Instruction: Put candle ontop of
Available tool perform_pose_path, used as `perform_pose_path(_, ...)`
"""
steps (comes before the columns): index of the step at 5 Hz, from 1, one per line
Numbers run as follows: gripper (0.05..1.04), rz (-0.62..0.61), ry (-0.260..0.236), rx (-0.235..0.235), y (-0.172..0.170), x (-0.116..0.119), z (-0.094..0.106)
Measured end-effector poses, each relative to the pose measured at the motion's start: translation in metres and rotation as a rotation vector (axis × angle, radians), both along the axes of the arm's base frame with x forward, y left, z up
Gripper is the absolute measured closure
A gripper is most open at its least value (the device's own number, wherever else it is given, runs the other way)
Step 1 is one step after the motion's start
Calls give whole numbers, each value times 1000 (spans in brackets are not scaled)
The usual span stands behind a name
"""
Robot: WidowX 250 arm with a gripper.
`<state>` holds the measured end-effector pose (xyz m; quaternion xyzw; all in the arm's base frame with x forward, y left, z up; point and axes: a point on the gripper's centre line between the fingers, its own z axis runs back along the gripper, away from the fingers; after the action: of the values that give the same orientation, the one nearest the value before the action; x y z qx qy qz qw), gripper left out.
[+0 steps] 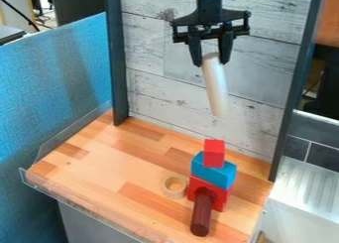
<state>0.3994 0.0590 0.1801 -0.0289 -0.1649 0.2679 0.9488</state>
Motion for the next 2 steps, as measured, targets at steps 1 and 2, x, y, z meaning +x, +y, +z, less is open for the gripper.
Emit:
perform_pose_path(1, 558, -37, 9, 29, -5, -13, 8)
perform_pose_path(2, 558, -68, 39, 114, -18, -21, -2)
